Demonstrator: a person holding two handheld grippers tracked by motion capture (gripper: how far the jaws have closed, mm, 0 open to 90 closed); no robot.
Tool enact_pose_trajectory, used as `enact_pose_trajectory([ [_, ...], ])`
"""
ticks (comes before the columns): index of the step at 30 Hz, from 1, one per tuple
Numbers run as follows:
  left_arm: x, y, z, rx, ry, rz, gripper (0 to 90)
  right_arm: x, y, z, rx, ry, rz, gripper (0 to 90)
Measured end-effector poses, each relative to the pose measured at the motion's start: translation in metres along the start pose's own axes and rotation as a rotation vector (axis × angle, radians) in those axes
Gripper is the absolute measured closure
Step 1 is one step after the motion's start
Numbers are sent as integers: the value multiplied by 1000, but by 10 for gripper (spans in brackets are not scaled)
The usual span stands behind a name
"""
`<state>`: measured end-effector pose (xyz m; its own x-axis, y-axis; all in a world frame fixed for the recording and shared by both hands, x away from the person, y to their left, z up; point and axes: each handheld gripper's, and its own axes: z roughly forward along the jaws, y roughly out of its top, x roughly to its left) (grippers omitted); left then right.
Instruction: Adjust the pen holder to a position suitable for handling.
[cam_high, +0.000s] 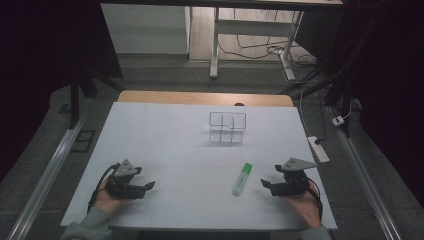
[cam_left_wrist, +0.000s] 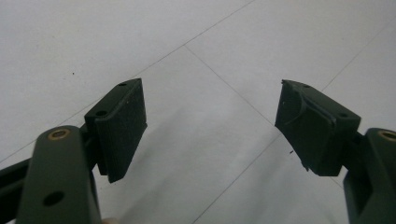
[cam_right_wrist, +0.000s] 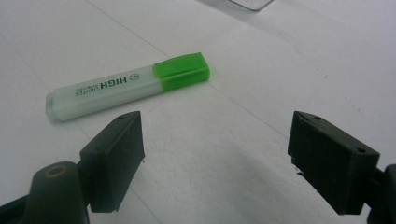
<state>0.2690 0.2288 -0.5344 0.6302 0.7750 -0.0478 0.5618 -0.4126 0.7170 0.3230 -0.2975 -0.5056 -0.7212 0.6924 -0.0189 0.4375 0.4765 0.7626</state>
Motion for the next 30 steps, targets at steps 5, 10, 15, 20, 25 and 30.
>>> enact_pose_trajectory([
  [5,0,0,0,3,1,3,245,0,-1,0,-1,-8,8,187],
  [10,0,0,0,1,0,3,245,1,-1,2,12,-14,6,188],
  [15,0,0,0,5,1,9,245,2,-1,1,6,-12,7,189],
  [20,0,0,0,7,1,10,245,3,-2,2,9,-13,5,189],
  [25,0,0,0,7,2,12,246,3,-2,3,6,-19,7,189],
  [30,-1,0,0,6,3,13,246,4,-1,1,6,-26,9,189],
])
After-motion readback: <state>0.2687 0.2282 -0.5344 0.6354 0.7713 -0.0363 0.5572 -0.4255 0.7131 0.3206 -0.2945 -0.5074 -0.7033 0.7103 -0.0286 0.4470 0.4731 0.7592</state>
